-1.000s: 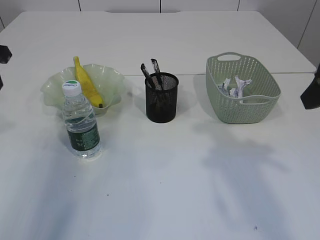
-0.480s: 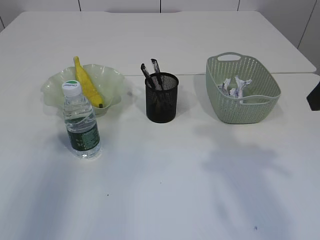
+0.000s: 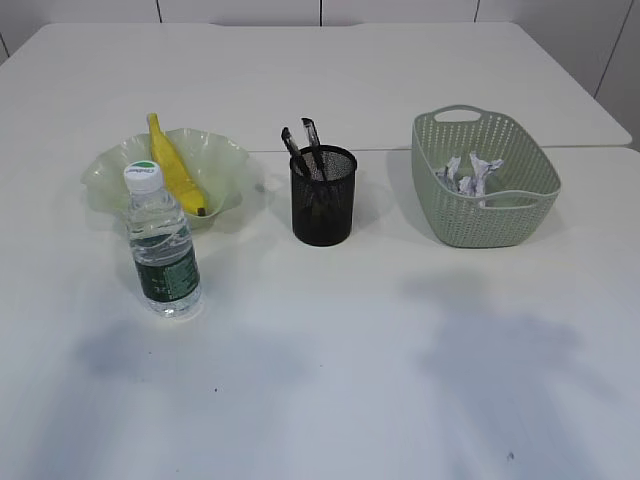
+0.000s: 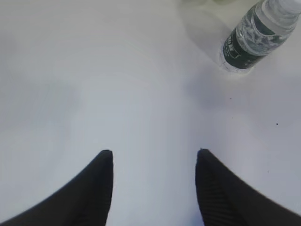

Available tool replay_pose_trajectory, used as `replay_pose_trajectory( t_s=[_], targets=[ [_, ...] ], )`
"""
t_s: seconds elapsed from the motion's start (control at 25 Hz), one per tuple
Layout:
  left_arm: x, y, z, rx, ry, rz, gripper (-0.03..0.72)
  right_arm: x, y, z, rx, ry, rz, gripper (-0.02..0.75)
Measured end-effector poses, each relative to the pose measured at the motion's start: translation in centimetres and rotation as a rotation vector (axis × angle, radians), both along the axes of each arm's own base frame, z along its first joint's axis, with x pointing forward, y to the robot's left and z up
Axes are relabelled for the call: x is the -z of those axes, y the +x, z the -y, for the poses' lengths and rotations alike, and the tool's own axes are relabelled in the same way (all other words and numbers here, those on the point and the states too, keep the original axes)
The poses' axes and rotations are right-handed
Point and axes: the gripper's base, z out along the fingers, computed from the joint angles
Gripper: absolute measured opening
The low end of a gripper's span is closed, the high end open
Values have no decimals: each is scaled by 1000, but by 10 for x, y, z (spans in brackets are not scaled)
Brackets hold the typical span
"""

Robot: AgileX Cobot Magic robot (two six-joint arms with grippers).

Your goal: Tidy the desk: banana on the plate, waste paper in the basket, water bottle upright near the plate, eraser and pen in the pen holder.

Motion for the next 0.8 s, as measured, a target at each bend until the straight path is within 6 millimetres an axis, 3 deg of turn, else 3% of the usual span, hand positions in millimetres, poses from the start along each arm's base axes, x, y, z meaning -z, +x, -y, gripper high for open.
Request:
replay_pose_trajectory(
  t_s=[0.16,0.52,0.8],
  targets=[
    [-3,-32,-2,-1,-3,60,401,-13,-24,4,37,20,53,486],
    [10,-101,-6,-3,-12,100,403,-39,-104,17,84,16,237,486],
    [30,-146,-9,-4,-21,221,403,-39,-150,24,119,49,367,486]
  ],
)
